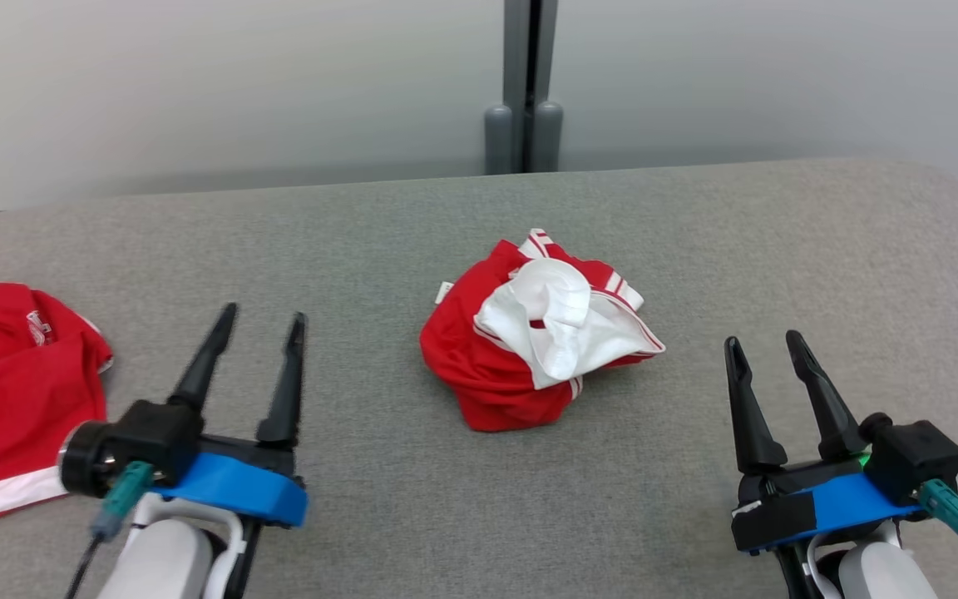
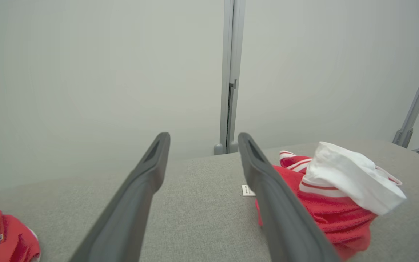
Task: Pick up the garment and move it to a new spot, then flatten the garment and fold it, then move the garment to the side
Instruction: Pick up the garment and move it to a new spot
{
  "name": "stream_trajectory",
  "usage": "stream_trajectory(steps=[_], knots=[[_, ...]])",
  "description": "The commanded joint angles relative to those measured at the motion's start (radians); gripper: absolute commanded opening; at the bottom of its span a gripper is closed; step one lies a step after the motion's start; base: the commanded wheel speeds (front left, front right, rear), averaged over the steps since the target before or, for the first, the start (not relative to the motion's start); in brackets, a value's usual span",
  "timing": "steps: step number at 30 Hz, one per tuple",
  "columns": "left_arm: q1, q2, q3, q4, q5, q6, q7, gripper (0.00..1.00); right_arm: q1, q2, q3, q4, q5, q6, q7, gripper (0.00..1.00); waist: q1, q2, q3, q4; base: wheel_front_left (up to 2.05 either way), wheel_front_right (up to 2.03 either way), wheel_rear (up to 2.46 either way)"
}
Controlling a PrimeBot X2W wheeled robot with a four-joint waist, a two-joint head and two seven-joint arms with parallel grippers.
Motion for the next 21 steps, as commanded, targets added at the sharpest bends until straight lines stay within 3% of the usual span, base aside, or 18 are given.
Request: stream_trajectory(steps=[1,10,21], knots=[[0.036,-0.001,0.062,-0.039,0.014,0.014,-0.003,1.0,0.017,-0.005,-0.006,0.008,-0.01,0.0,-0.003,1.0,0.0,-0.0001,-0.009,0.02,0.0,0.0,0.0],[0.155,-0.038,0.265,-0.116,0.086,0.026,-0.003,1.0,0.036,-0.005,-0.016,0.032,-0.017,0.0,-0.003,1.0,0.0,-0.0001,-0.055,0.072,0.0,0.0,0.0],[0.244,-0.098,0.323,-0.036,0.171,-0.02,-0.003,1.0,0.075,-0.005,-0.004,0.08,-0.024,0.0,-0.003,1.0,0.0,-0.0001,-0.088,0.084,0.0,0.0,0.0]])
